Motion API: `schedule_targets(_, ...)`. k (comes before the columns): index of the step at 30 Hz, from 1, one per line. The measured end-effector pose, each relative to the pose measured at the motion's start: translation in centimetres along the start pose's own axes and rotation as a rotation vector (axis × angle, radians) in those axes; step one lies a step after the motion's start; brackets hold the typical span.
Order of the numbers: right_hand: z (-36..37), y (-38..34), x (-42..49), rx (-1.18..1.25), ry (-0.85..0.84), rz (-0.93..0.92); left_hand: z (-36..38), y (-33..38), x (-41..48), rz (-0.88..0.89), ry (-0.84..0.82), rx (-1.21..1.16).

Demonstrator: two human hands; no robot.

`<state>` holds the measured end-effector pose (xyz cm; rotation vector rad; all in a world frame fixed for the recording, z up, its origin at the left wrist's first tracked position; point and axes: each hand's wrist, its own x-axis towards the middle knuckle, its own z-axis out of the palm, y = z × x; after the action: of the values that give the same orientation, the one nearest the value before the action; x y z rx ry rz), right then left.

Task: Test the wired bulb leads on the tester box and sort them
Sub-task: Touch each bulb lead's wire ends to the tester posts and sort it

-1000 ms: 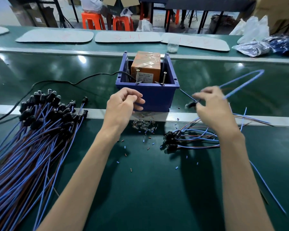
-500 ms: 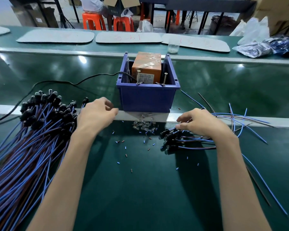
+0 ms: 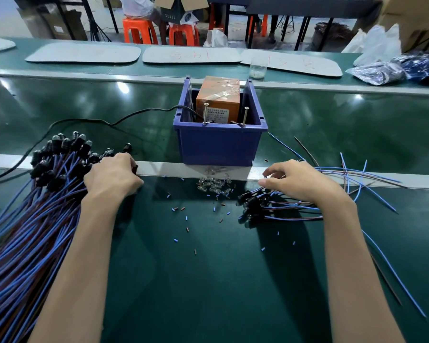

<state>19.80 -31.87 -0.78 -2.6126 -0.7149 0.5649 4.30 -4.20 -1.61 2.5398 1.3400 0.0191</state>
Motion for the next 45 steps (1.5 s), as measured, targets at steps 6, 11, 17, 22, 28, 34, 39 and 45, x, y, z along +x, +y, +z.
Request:
schedule_targets(6, 0.1, 0.0, 0.0, 0.011, 0.017, -0.002, 0.8, 0.2, -0.1, 0.038, 0.086, 0.004)
schedule_targets(11, -0.1, -0.1, -0.1, 0.045, 0.061, -0.014, 1.2, 0.3, 0.2, 0.022, 0.058, 0.042)
schedule_targets(17, -0.4, -0.1, -0.3, 0.169, 0.147, -0.046, -0.2, 0.9, -0.4, 0.077, 0.182, -0.046)
schedule_targets(22, -0.9, -1.6, -1.1, 0.314, 0.192, -0.150, -3.2, 2.3, -2.7, 0.169, 0.448, -0.146)
schedule_targets(28, -1.7, -5.0, -3.7, 0.740, 0.063, -0.466, -5.0, 6.5, -7.6, 0.564, 0.854, -0.495)
schedule_targets(34, -0.9, -7.6, -4.4, 1.086, 0.007, -0.639, -1.5, 10.2, -11.1, 0.936, 0.678, -0.633)
schedule_targets(39, -0.7, -7.8, -4.0, 1.189, 0.242, -0.546, -0.9, 11.4, -12.7, 0.816, 0.472, -1.007)
schedule_targets(45, -1.5, -6.6, -4.0, 1.313, 0.298, -0.623, -2.0, 12.1, -13.4, -0.120, -0.723, -1.966)
